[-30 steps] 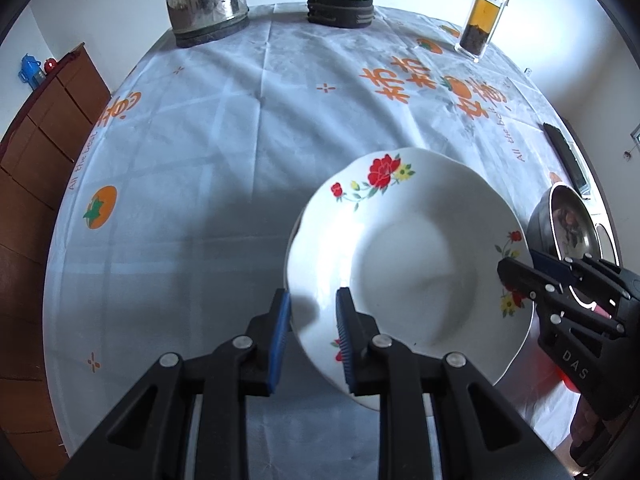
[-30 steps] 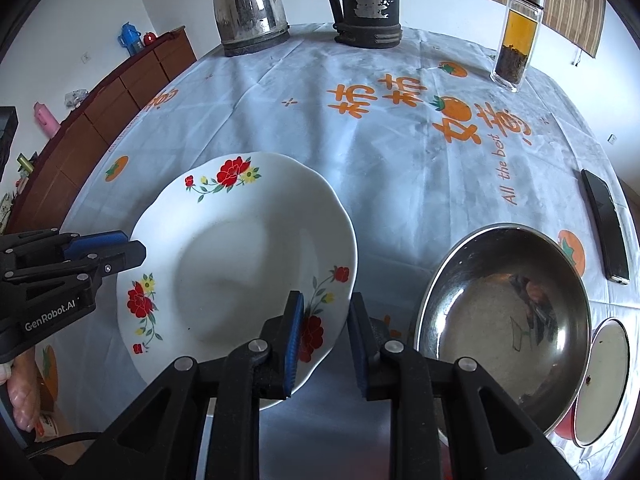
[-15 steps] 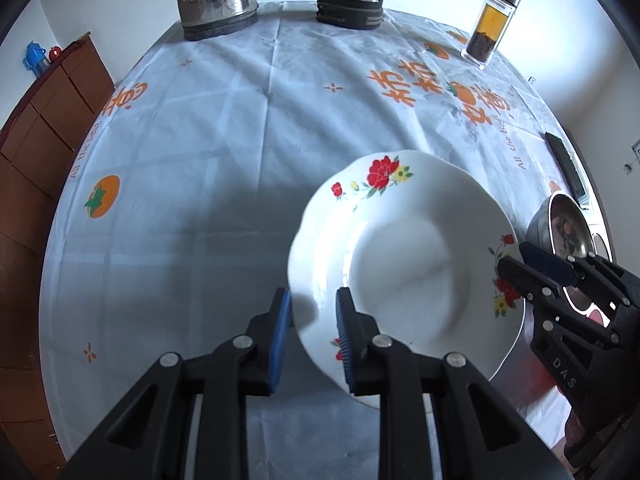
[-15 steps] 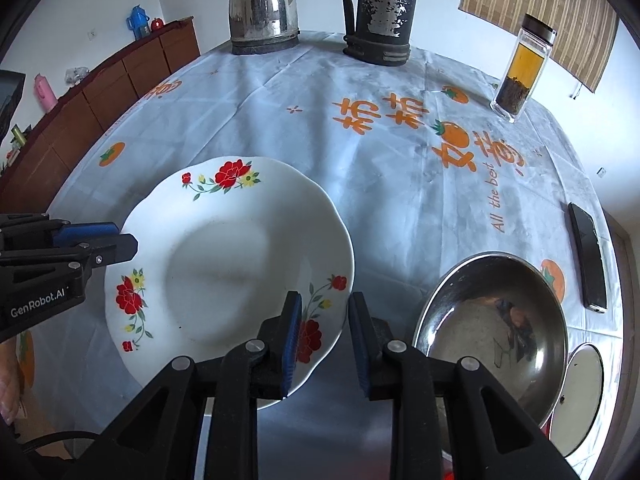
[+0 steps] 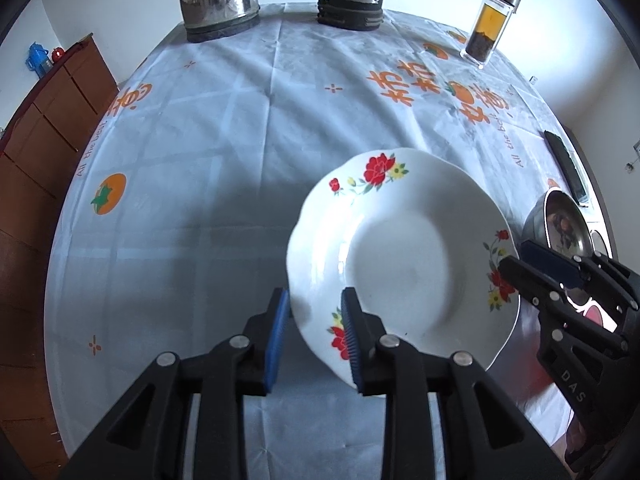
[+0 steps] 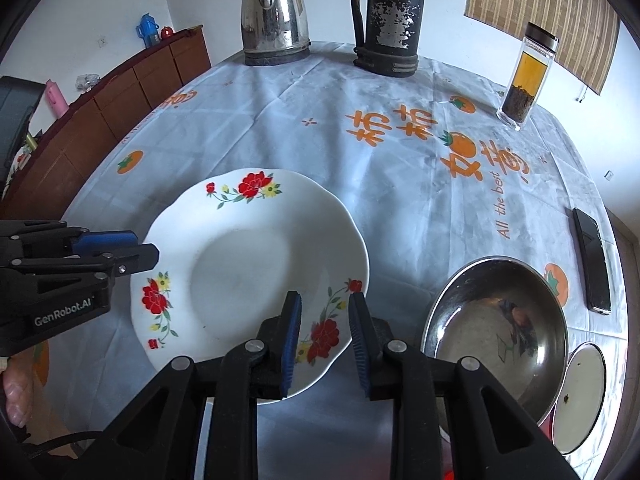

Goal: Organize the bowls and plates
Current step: 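Open both grippers and release the red-flower plate on the stack, then move both grippers to the rim of the pink plastic bowl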

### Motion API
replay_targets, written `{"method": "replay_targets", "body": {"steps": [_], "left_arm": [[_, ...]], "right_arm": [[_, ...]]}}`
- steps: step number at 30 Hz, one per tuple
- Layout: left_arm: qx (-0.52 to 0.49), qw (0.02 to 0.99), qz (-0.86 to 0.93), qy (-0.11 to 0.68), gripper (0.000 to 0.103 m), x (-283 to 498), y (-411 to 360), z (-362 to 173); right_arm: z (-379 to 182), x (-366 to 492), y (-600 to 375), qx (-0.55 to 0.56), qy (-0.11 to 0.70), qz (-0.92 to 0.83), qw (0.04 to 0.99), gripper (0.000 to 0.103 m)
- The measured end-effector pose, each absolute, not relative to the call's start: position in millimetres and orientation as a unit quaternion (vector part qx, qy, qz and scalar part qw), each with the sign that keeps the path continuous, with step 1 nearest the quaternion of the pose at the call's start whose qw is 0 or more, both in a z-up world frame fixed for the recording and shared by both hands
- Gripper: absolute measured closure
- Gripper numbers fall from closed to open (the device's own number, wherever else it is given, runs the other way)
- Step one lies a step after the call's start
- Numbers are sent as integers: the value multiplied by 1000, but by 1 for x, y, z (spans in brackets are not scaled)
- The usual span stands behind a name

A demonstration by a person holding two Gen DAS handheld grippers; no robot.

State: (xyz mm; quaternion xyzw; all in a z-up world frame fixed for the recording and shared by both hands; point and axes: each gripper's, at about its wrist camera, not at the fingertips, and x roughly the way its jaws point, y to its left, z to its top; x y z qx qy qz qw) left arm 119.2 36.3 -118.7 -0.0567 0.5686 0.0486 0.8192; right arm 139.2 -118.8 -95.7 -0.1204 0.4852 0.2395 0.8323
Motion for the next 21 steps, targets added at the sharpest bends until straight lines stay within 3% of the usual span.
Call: {"method": "replay_targets", "body": {"steps": [4,8,21], "left_arm": [[-62,821,53,565,52,114,37,-115],[-65,820,52,566,50,109,35,-112],[-57,827,13,559,50,92,-7,-94]], "right_arm": [[-92,134,-119,-122,482,243,833,75],[-88,127,-122,-123,478,243,835,71],[-68,95,-157,-96,474,236,843,70]]}}
